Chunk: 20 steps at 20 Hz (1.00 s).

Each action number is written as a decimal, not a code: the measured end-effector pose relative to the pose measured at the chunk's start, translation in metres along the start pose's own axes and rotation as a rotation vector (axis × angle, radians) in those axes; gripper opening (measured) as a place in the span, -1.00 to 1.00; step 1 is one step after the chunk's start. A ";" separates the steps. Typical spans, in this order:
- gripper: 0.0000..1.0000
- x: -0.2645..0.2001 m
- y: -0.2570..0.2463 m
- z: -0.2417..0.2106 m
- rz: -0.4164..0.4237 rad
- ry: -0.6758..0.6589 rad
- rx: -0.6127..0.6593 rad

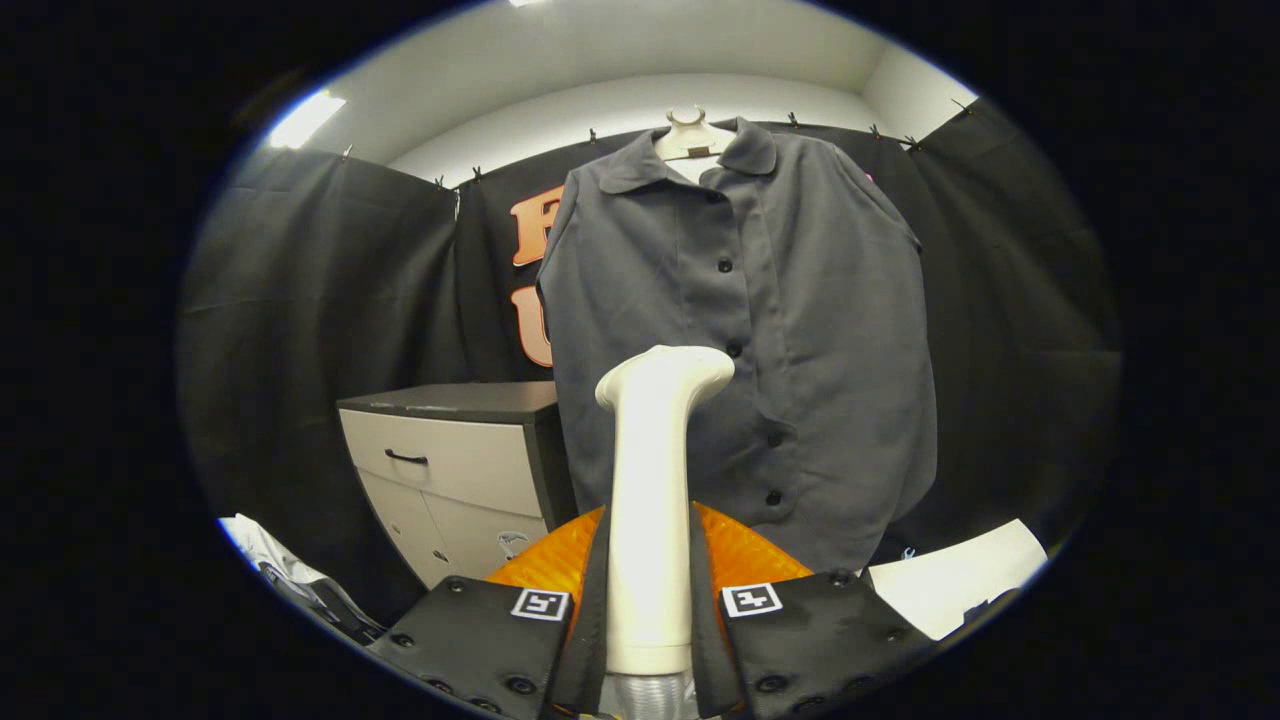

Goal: Iron the clothes twice with a garment steamer, once on the left side and once on the right side.

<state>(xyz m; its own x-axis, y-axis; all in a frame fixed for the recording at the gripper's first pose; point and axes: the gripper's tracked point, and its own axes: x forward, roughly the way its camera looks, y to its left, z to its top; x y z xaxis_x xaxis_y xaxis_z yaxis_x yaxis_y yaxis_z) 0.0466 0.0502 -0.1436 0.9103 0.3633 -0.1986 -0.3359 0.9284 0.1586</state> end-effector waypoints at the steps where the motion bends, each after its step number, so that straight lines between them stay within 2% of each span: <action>1: -0.17 -0.002 0.000 0.013 0.000 -0.021 0.005; 8: -0.17 -0.013 -0.016 0.108 0.003 -0.150 0.036; 12: -0.18 -0.012 -0.045 0.154 -0.045 -0.223 0.012; 16: -0.17 -0.001 -0.092 0.180 -0.115 -0.271 0.024; 20: -0.18 0.010 -0.127 0.187 -0.168 -0.266 0.022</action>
<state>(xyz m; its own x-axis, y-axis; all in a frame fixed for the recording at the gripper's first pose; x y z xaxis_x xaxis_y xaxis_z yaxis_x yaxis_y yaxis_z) 0.1438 -0.0783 0.0150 0.9850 0.1690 0.0356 -0.1726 0.9708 0.1664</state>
